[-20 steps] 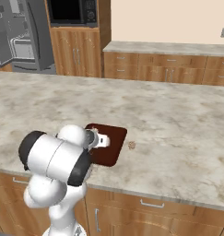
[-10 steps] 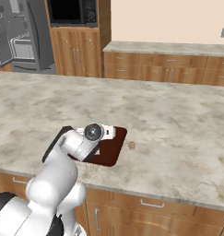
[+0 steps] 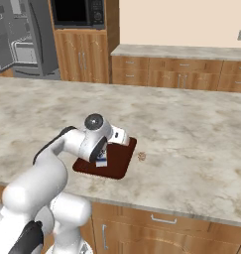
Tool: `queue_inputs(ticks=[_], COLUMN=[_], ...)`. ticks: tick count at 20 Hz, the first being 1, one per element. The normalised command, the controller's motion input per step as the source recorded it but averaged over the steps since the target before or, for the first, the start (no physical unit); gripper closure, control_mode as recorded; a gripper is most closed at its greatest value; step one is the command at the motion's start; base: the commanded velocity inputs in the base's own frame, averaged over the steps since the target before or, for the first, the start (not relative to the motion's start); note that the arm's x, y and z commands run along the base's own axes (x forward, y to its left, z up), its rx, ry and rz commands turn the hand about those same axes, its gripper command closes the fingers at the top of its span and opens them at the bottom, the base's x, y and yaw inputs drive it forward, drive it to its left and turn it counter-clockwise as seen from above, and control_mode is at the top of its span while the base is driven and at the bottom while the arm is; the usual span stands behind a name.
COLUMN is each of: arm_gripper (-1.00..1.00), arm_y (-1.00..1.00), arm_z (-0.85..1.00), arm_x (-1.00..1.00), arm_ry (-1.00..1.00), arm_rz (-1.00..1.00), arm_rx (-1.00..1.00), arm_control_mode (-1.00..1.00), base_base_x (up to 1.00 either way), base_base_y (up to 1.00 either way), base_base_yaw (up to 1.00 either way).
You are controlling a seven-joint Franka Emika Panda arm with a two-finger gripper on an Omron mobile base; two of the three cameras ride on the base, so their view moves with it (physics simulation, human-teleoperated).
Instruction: Take out the milk from the fridge and place it on the tray on the counter. Then take the sugar cube near the tray and place it in the tray.
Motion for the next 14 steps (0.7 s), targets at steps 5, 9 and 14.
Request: queue_inputs(ticks=[5, 9, 14], arm_gripper=[-1.00, -1.00, -1.00], arm_y=[-0.46, -0.47, -0.40], arm_z=[0.00, -0.12, -0.34], arm_x=[0.00, 0.00, 0.00], arm_ry=[0.33, 0.22, 0.10], arm_rz=[-0.26, -0.26, -0.25], arm_rx=[0.03, 0.06, 0.16], arm_control_mode=[-1.00, -1.00, -1.00], base_base_x=[0.00, 0.00, 0.00], base_base_y=[0.00, 0.00, 0.00], base_base_yaw=[0.00, 0.00, 0.00])
